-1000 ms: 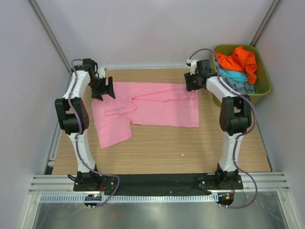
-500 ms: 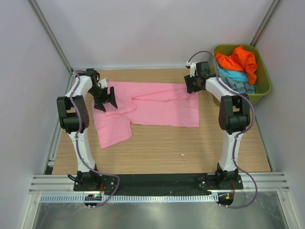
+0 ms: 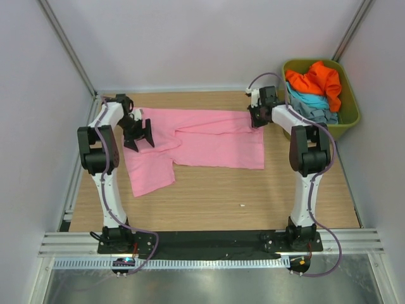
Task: Fold and stack the t-shirts
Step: Fold the tshirt
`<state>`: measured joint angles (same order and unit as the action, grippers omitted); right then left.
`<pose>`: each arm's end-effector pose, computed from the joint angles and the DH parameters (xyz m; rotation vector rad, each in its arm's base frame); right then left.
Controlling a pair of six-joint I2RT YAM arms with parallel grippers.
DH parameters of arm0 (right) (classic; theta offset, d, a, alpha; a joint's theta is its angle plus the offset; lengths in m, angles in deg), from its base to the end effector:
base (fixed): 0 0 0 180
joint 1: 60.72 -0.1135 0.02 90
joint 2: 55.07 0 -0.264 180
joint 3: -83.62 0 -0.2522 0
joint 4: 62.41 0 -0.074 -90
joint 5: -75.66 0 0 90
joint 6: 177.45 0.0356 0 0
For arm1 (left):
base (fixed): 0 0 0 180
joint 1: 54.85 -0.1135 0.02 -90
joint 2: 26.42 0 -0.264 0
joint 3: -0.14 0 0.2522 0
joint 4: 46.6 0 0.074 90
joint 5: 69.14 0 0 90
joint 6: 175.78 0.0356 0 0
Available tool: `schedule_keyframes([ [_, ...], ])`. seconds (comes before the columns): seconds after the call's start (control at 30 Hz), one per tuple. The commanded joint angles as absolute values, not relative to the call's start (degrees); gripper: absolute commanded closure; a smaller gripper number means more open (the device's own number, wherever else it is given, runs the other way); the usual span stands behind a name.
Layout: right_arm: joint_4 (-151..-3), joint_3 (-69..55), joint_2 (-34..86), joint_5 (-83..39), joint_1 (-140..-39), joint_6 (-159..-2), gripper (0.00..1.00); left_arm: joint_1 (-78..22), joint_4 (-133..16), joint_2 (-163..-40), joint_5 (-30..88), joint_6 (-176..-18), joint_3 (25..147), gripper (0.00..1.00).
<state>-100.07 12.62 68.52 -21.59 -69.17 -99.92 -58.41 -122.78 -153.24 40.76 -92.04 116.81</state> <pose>0.4712 0.0745 0.1835 -0.5023 2.4254 0.1271 0.4333 0.0148 0.1731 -0.2432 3.0301 -0.5354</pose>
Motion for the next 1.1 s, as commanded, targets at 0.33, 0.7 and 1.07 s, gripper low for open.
schedule_keyframes([
  [0.33, -107.3, -3.3, 47.9, -29.3, -70.3, -97.0, 0.99, -58.9, -122.2, -155.4, 37.9, -93.8, 122.2, 0.20],
  [0.7, -104.0, 2.3, 51.8, -27.4, -70.5, -96.8, 0.78, -58.9, -121.5, -153.9, 36.5, -93.2, 122.6, 0.19],
  [1.07, -101.0, 15.3, 67.2, -25.2, -70.4, -95.5, 0.78, -59.0, -122.6, -159.0, 36.4, -89.3, 135.8, 0.16],
])
